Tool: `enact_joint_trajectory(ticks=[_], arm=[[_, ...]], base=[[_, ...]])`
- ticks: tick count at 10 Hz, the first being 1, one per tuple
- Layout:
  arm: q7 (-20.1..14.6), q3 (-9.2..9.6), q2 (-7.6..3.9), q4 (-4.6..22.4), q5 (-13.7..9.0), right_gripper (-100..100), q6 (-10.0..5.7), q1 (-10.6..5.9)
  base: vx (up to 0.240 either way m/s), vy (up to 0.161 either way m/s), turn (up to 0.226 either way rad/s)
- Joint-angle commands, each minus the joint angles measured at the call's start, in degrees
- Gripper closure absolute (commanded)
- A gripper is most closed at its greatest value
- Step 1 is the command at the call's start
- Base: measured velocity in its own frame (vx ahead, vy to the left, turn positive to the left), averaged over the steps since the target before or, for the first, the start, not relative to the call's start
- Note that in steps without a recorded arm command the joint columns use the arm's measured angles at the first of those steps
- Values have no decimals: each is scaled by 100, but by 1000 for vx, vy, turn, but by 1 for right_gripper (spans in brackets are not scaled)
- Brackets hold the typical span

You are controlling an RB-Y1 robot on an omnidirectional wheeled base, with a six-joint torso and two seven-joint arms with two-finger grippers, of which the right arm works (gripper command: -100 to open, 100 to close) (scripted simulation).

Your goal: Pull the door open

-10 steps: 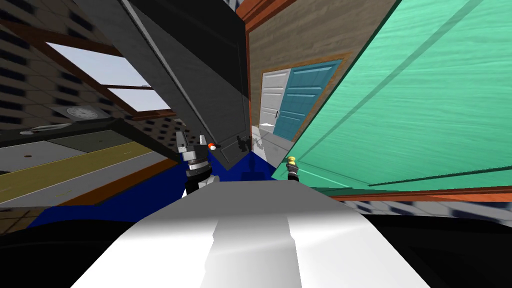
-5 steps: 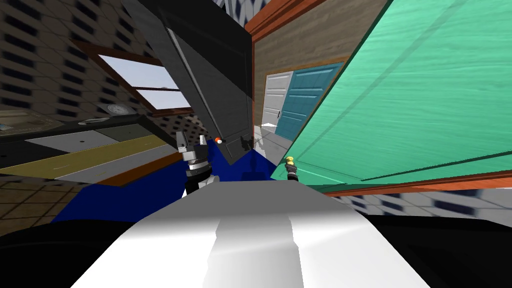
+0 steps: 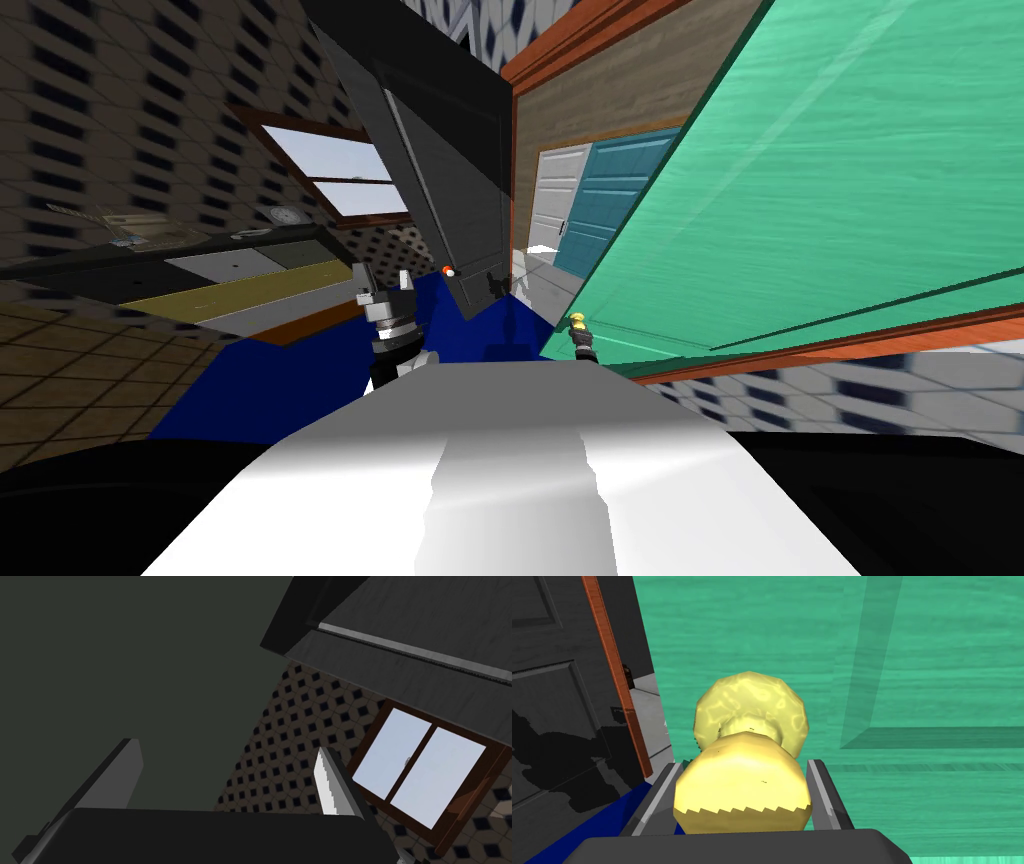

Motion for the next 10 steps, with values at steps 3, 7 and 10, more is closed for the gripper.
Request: enact_joint_trajectory(ticks=[3, 7, 10], arm=[[-183, 166, -99, -31, 97, 100, -80, 103], [-451, 376, -288, -103, 225, 100, -255, 258], [-665, 545, -439, -160, 327, 100, -395, 382]], base=[[-148, -17, 57], [-225, -28, 103], [-205, -38, 96]])
